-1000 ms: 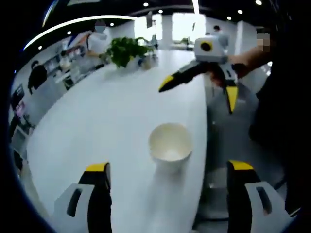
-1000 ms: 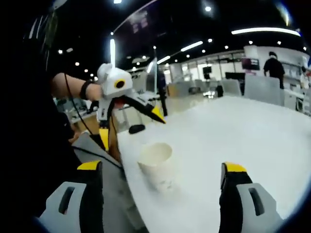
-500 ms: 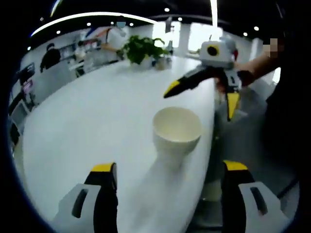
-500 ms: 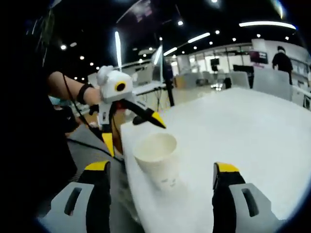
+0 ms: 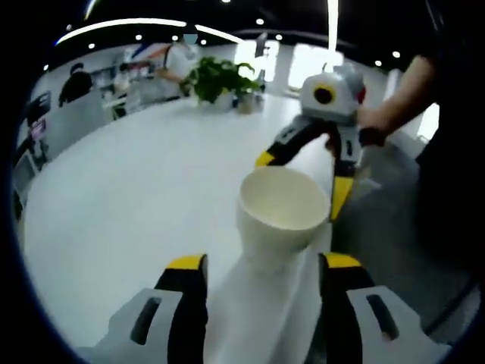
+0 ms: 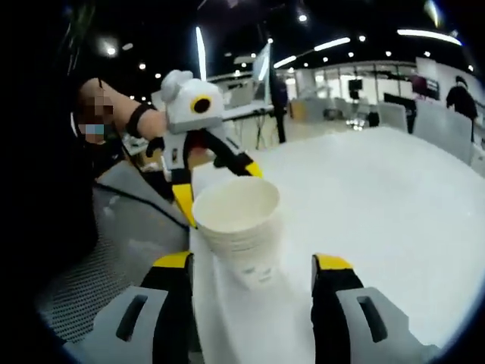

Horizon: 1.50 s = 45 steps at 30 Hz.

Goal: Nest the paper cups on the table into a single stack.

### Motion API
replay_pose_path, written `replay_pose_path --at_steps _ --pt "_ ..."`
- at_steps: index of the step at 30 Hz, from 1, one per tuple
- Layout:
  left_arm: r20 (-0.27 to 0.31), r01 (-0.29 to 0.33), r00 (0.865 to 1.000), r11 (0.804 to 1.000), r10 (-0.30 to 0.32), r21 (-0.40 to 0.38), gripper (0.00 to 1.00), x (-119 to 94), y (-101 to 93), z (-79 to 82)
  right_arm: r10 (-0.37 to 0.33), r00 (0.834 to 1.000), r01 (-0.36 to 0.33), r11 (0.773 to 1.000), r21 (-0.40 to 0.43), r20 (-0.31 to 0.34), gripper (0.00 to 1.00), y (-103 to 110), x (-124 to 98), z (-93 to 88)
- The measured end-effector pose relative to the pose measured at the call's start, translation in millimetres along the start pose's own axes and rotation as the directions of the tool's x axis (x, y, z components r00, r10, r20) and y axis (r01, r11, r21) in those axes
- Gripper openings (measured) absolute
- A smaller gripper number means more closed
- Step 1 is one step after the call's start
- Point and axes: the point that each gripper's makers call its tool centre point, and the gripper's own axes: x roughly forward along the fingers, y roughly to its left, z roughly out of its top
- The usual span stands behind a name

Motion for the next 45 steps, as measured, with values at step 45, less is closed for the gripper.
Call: replay_pose_path --at_steps 45 --pt "-0.008 0.053 0.999 0.987 -0.052 0.150 0.39 16.8 64.3 83.9 -0.036 0.996 0.040 0.998 -0.056 0.079 0.36 -83.2 -1.9 64.8"
